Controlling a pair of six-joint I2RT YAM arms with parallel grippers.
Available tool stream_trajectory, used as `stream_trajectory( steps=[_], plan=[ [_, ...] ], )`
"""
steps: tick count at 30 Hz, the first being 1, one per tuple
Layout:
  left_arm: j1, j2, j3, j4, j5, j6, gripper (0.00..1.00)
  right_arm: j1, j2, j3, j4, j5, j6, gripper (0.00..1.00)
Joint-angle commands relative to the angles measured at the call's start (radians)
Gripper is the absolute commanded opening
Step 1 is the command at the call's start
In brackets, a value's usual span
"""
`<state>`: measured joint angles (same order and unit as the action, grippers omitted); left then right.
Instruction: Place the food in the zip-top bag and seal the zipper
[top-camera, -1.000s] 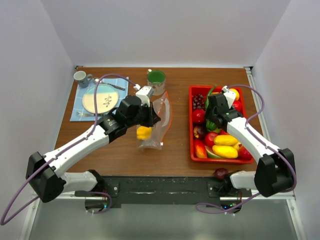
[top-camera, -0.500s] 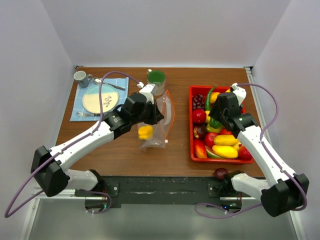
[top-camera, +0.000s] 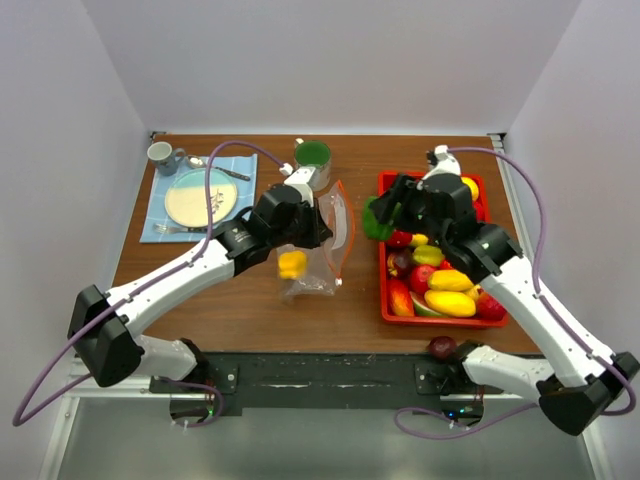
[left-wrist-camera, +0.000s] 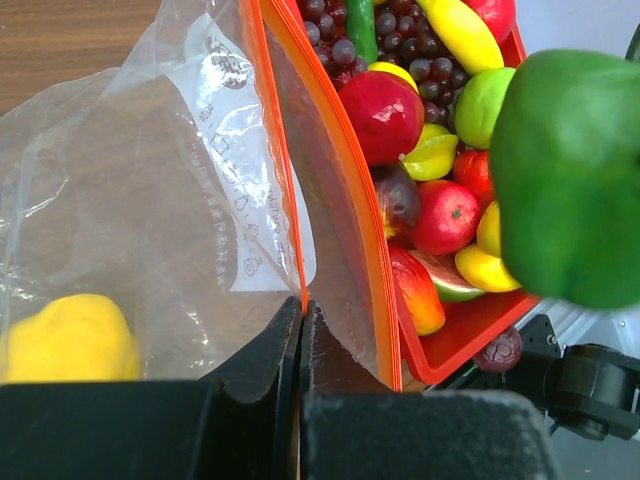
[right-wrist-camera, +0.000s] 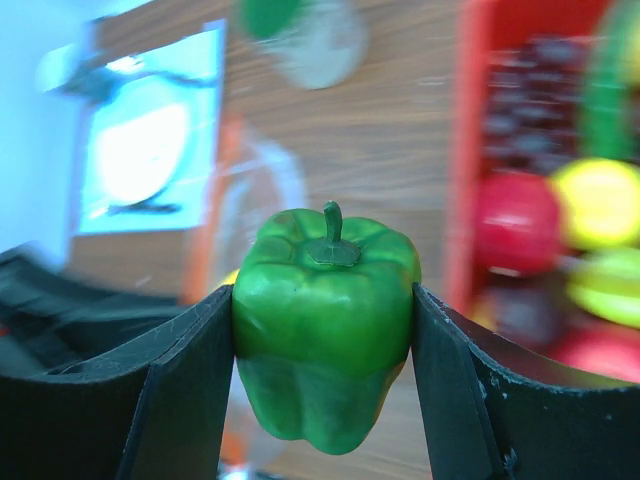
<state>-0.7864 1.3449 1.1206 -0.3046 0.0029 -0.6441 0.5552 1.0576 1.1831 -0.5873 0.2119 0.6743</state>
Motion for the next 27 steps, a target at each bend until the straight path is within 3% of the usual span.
stream_trajectory(
  steps=[1, 10, 19, 22, 27],
  plan=[
    [-0.01, 0.0, 0.051, 0.016, -0.032, -0.019, 0.0, 0.072, 0.048, 0.029, 0.167, -0.066, 0.077, 0.14],
    [-0.022, -0.003, 0.076, 0.001, -0.043, -0.022, 0.0, 0.138, 0.156, -0.019, 0.273, -0.049, 0.11, 0.14],
    [-0.034, -0.029, 0.097, -0.013, -0.049, -0.028, 0.0, 0.141, 0.206, 0.004, 0.149, 0.096, 0.076, 0.18],
    [-0.037, -0.024, 0.104, -0.01, -0.046, -0.031, 0.0, 0.156, 0.219, 0.009, 0.149, 0.099, 0.073, 0.23],
    [-0.039, -0.02, 0.107, -0.008, -0.049, -0.035, 0.0, 0.175, 0.24, 0.035, 0.127, 0.113, 0.064, 0.52]
  ],
)
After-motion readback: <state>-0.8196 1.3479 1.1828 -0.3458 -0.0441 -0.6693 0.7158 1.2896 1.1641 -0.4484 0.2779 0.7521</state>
